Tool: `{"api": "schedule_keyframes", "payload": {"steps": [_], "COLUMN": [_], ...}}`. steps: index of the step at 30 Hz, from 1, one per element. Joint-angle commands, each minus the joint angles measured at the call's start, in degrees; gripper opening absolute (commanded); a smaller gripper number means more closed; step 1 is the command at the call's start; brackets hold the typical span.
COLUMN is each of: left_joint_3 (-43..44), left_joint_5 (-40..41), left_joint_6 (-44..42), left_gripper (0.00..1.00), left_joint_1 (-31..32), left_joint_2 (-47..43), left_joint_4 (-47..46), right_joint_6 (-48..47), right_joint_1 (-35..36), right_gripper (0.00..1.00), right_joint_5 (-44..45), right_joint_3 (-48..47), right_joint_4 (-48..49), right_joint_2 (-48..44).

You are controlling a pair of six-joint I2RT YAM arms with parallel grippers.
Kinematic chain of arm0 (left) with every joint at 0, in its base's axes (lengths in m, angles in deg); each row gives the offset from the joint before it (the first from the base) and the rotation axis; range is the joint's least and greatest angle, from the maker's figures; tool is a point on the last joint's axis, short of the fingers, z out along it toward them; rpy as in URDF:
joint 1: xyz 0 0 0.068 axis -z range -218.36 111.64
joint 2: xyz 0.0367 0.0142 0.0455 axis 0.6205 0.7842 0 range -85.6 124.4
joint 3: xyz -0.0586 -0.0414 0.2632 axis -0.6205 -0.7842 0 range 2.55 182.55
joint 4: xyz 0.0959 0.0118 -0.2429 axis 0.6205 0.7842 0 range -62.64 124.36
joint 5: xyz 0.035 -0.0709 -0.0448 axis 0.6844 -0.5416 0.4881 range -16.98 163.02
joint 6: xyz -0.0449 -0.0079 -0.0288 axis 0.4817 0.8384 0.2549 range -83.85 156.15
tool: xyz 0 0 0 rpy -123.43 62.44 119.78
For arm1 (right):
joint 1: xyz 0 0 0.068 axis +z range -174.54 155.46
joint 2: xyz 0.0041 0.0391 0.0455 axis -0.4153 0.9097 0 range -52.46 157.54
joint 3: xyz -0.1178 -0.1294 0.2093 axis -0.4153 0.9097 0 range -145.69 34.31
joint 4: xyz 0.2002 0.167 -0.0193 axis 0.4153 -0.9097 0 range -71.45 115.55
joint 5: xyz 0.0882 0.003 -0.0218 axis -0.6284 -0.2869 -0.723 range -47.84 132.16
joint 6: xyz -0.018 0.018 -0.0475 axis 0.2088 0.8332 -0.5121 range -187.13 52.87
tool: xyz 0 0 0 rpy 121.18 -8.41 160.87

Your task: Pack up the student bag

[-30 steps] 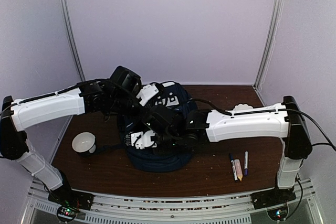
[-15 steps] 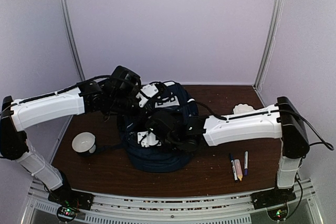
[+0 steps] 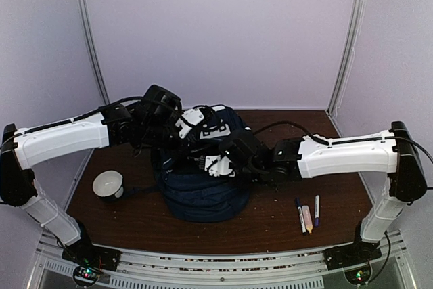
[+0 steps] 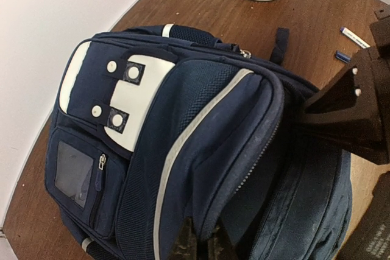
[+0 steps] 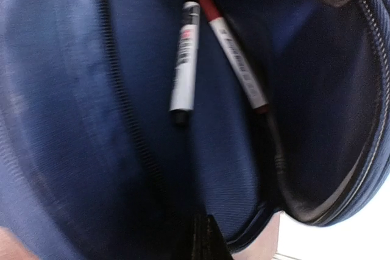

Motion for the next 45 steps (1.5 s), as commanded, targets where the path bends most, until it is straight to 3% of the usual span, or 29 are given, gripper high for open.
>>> {"api": "schedule_keyframes", "payload": {"steps": [1,4,9,12,15,19,29,45], "left_joint_3": [1.30,1.59,1.48,-0.45,4.97,3.19,3.35,3.50], "left_joint_5": [0.96,1.59,6.87,3.37,-0.09,0.08,-0.87,-0.06], "left_joint_6": [-0.02,0.04,-1.95,-1.56,-1.80,-1.49,-1.61,-1.76], "left_gripper": [0.00,0.00,0.00,0.00,0.00,0.00,0.00,0.00], "left_joint_1": [-0.52,-0.50,-0.52,-0.73,-0.73,-0.69,-0.73,-0.72], "left_joint_2": [-1.79,-1.62,-3.35,-2.44,1.45,1.19,1.71,1.22], "left_joint_4": [-4.85,-4.33,-3.94,-6.16,-0.40,-2.24,-2.03,-1.81], "right_joint_6": [2.48,3.04,1.43,-1.78,-10.21,-19.77,-30.40,-37.96], "right_joint_1": [-0.46,-1.71,-7.02,-12.37,-18.22,-20.55,-21.33,-21.36], "right_gripper": [0.07,0.16,0.17,0.17,0.16,0.20,0.33,0.35], "right_joint_5": [-10.67,-20.40,-31.88,-34.18,-35.34,-28.16,-20.04,-14.18], "right_joint_3": [-0.67,0.77,10.48,16.81,20.99,26.58,30.28,35.68], "right_joint_4": [-10.21,-17.94,-27.22,-32.03,-39.41,-44.81,-42.88,-28.41], "right_joint_2": [-5.95,-10.80,-18.65,-23.38,-28.01,-31.08,-31.79,-26.91]}}
